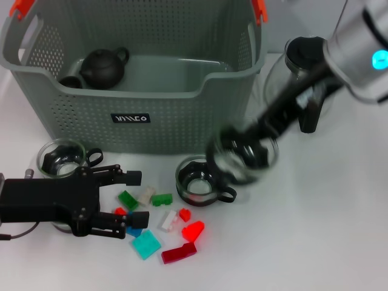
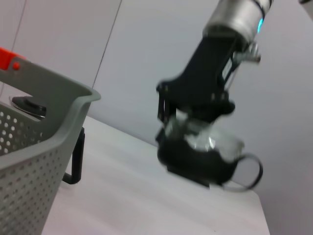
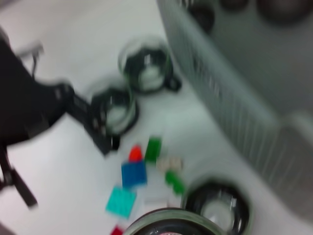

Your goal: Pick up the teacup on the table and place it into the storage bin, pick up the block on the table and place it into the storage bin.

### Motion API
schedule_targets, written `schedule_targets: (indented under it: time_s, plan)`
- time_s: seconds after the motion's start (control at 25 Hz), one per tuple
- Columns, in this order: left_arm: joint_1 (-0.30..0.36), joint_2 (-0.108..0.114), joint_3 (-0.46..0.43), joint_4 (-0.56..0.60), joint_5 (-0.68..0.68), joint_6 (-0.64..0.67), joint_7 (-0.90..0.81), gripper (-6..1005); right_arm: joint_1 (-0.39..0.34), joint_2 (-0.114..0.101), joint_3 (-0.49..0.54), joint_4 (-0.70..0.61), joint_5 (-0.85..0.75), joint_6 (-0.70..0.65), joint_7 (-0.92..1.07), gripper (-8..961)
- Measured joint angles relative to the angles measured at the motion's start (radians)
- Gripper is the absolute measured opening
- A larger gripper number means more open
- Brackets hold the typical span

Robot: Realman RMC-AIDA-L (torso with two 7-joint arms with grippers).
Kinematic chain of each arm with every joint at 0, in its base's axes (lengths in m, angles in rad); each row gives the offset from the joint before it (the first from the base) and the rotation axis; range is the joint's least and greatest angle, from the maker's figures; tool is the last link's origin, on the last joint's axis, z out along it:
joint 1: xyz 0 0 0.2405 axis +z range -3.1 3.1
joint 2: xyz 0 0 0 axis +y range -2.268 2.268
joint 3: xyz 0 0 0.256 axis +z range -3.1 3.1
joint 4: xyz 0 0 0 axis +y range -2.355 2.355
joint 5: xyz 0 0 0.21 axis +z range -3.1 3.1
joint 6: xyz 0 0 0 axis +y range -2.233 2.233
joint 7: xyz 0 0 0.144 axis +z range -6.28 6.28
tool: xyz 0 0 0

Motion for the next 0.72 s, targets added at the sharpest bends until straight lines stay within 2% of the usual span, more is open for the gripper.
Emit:
schedule_targets:
  time_s: [0.04,0.16,0.28,0.44,0.48,0.72]
  plan:
    - [-0.001,0.000,-0.003,0.000,0.000,0.000,0.002,929,0.000,0.000,0.000,0.000,0.000,0.000,0.000,58]
    - [-0.003,0.000,-0.004,0.000,0.000,0.000,0.004,929,0.077,-0.004,0.071,-0.006,-0.017,0.033,-0.007,58]
    - [-0.003,0.000,-0.005,0.000,0.003,0.000,0.004,929,0.104,-0.005,0.088,-0.006,-0.033,0.072,-0.011,58]
    - [-0.006,0.000,-0.005,0.000,0.005,-0.001,0.004,929,0.156,-0.005,0.097,0.060,-0.111,0.219,-0.017,58]
    - [-0.006,0.000,-0.005,0.000,0.006,-0.001,0.004,929,0.156,-0.005,0.097,0.060,-0.111,0.219,-0.017,58]
    - [-0.007,0.000,0.001,0.000,0.006,-0.002,0.007,928,0.248,-0.018,0.095,0.295,-0.199,0.438,-0.039,58]
